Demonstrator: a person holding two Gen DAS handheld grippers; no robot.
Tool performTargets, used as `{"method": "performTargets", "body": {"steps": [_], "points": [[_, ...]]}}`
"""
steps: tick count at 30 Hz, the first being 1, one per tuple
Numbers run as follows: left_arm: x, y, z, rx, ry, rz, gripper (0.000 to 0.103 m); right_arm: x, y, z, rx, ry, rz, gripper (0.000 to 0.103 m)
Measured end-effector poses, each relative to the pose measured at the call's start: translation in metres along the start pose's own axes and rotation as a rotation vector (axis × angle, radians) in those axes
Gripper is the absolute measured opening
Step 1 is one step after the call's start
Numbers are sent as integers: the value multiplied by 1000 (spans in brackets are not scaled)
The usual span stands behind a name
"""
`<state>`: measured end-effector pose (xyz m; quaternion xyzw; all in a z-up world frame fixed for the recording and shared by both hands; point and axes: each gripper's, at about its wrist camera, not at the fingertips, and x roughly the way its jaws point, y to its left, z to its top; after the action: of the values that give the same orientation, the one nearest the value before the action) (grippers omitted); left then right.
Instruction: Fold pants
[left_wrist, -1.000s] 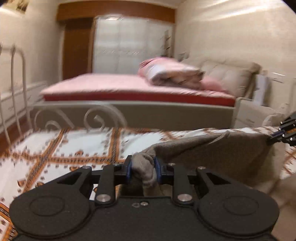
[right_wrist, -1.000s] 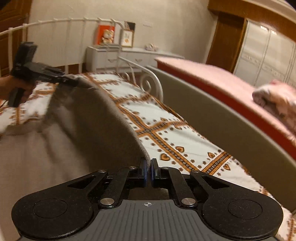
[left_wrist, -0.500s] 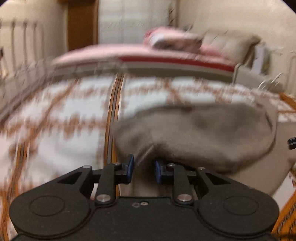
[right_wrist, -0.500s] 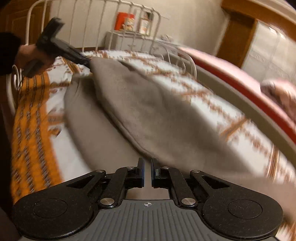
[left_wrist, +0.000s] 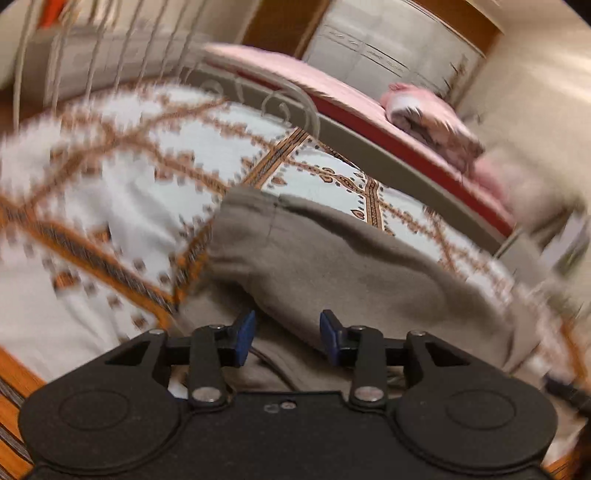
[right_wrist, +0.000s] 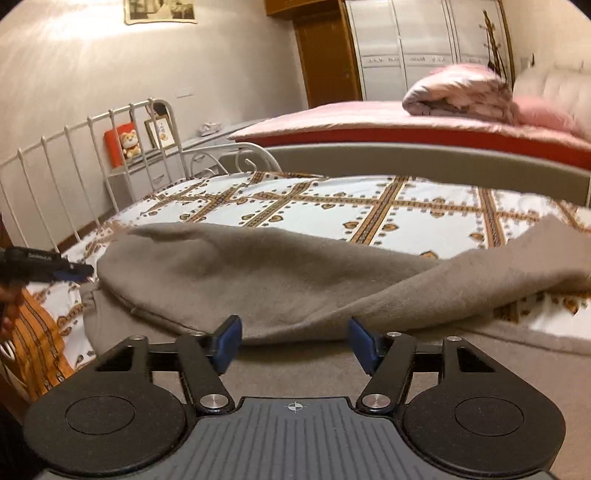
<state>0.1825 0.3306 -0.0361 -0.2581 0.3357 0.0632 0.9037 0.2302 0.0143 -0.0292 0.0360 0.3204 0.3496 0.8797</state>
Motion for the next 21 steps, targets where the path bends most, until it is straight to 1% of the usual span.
{"method": "performTargets", "body": {"steps": [2,3,5,8,13,15,16,17,18,19,21], "points": [[4,13,-6,-95,8,-41,28,2,-10,2,61,7,4,63],[10,19,-4,-135,7,-47,27,4,-16,3,95,11,0,63],[17,25,-2,-160,3,-58,26,11,-25,2,164,18,-4,58],[29,34,1,-216,-8,-91,26,23,-40,2,271,27,-5,58],[46,53,6,-343,-41,-158,26,54,-75,6,550,59,20,58],[50,58,7,-378,-51,-167,22,66,-87,9,659,77,28,58],[51,58,8,-382,-53,-166,20,69,-94,11,699,72,17,42],[52,57,10,-373,-52,-160,15,71,-98,14,714,75,-3,14],[51,55,13,-351,-56,-159,11,72,-101,18,719,81,-1,11],[48,52,17,-335,-73,-172,10,69,-104,21,711,68,14,11],[28,43,25,-308,-130,-253,7,47,-99,31,634,2,39,10]]}}
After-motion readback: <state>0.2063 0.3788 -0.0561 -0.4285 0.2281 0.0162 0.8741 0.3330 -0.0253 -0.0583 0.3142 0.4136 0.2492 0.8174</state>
